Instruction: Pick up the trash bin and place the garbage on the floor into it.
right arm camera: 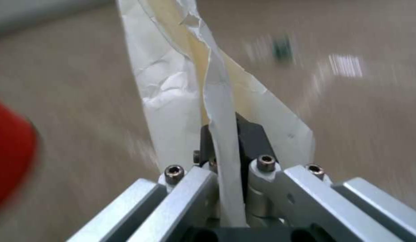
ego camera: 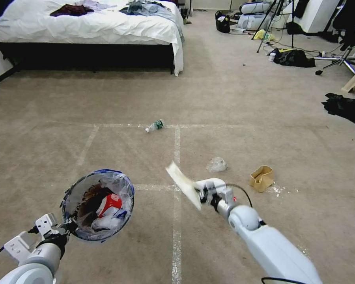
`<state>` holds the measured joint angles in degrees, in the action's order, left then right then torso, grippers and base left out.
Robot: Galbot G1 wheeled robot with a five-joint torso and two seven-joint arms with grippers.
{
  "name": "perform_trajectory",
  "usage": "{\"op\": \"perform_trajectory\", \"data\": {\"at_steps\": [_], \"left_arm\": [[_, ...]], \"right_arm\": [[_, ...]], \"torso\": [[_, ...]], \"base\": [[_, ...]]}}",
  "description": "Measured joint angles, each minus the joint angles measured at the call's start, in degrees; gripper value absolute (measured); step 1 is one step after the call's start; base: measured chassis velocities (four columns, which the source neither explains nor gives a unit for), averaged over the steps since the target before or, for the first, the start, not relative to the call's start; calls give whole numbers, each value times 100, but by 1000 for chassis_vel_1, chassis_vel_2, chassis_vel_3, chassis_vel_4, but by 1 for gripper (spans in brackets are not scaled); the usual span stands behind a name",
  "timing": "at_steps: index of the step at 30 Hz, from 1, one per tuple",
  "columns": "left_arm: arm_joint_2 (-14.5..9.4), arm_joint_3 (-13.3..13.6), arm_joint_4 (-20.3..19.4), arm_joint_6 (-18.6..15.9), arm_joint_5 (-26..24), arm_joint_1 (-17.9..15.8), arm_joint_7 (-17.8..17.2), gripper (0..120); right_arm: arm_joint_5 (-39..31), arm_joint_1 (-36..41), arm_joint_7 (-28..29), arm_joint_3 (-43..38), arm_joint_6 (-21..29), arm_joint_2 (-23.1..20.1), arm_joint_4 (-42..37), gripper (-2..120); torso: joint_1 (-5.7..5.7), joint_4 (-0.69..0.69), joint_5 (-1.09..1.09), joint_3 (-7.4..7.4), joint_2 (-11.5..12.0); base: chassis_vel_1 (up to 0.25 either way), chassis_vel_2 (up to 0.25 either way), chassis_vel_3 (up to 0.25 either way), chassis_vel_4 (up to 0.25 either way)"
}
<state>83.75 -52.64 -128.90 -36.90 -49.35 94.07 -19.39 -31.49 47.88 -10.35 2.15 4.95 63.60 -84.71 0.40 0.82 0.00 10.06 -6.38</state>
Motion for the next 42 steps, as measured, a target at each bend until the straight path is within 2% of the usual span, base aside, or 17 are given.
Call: {"op": "perform_trajectory", "data": {"at_steps": [5, 6, 8, 10, 16, 20, 30, 42], "left_arm": [[5, 31, -52, -35, 0, 28, -5, 0], [7, 51, -93, -59, -1, 42, -11, 0], [7, 58, -110, -69, -3, 46, -13, 0], [6, 67, -129, -83, -4, 48, -21, 0], [6, 68, -139, -85, -4, 47, -23, 0], [6, 53, -140, -90, -10, 13, -29, 0], [2, 36, -107, -97, -37, -41, -36, 0], [-13, 1, -89, -97, -98, -54, -37, 0]], "right_arm": [[-294, -300, -120, 230, -439, -51, -412, 0], [-558, -562, -228, 470, -749, -60, -718, 0], [-724, -712, -286, 601, -875, -44, -874, 0], [-1182, -1095, -453, 947, -1140, 42, -1183, 0], [-1799, -1580, -735, 1527, -1427, 159, -1449, 0], [-2227, -1932, -1063, 2233, -1569, 275, -1539, 0], [-2051, -1952, -1336, 3109, -1835, 537, -808, 0], [-1698, -1840, -1339, 3320, -1979, 689, -341, 0]], "torso": [[0, -1, 0, 0, 0], [0, 0, 0, 0, 0], [0, -1, -1, 0, 0], [0, -1, -1, 0, 0], [0, -1, -2, 0, 0], [0, -1, -1, 0, -1], [0, 0, -1, 0, 0], [0, 0, 0, 0, 0]], "base": [[0, 0, 0, 0], [0, 0, 0, 0], [0, 0, 0, 0], [0, 0, 0, 0], [0, 0, 0, 0], [0, 0, 0, 0], [0, 0, 0, 0], [0, 0, 0, 0]]}}
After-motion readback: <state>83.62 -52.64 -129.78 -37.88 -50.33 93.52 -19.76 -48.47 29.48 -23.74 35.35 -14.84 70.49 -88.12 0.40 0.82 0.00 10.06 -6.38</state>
